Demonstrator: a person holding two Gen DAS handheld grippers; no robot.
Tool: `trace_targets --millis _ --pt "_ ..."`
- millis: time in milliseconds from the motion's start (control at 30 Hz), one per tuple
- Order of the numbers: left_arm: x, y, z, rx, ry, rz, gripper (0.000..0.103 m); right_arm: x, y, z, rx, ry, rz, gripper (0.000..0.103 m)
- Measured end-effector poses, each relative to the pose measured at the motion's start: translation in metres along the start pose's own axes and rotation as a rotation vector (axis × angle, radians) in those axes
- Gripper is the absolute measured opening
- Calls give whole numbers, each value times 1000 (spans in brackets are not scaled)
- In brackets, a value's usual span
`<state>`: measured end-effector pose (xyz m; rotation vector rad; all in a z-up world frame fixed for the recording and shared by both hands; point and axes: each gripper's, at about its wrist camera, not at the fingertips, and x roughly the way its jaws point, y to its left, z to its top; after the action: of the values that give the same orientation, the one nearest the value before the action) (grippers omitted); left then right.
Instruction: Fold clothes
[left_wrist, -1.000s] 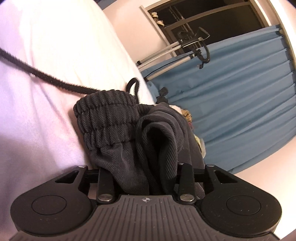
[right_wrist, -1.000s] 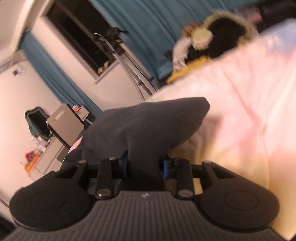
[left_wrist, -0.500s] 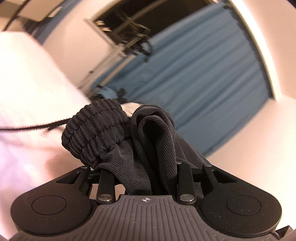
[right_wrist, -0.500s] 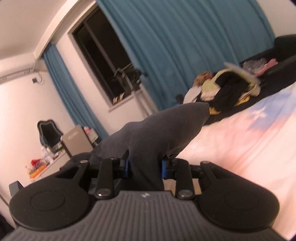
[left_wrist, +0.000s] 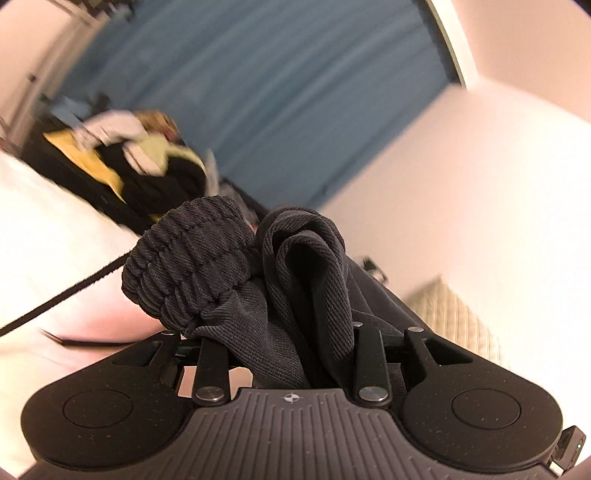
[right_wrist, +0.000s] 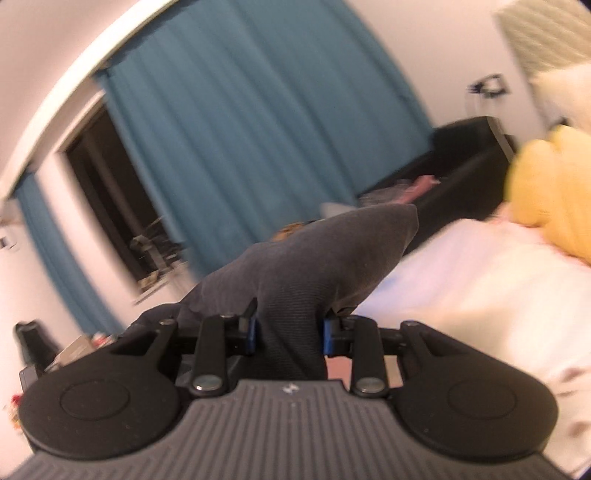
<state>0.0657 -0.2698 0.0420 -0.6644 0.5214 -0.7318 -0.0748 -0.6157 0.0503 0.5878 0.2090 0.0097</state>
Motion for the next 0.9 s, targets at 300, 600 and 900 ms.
trace_targets --millis 300,600,900 --pt "98 78 -113 -34 240 66 35 36 -149 -81 181 148 -229 33" --pt "95 84 -119 56 258 48 48 37 -182 -128 265 159 -259 43" --pt "30 63 -88 258 284 64 95 0 -132 -109 107 139 -380 68"
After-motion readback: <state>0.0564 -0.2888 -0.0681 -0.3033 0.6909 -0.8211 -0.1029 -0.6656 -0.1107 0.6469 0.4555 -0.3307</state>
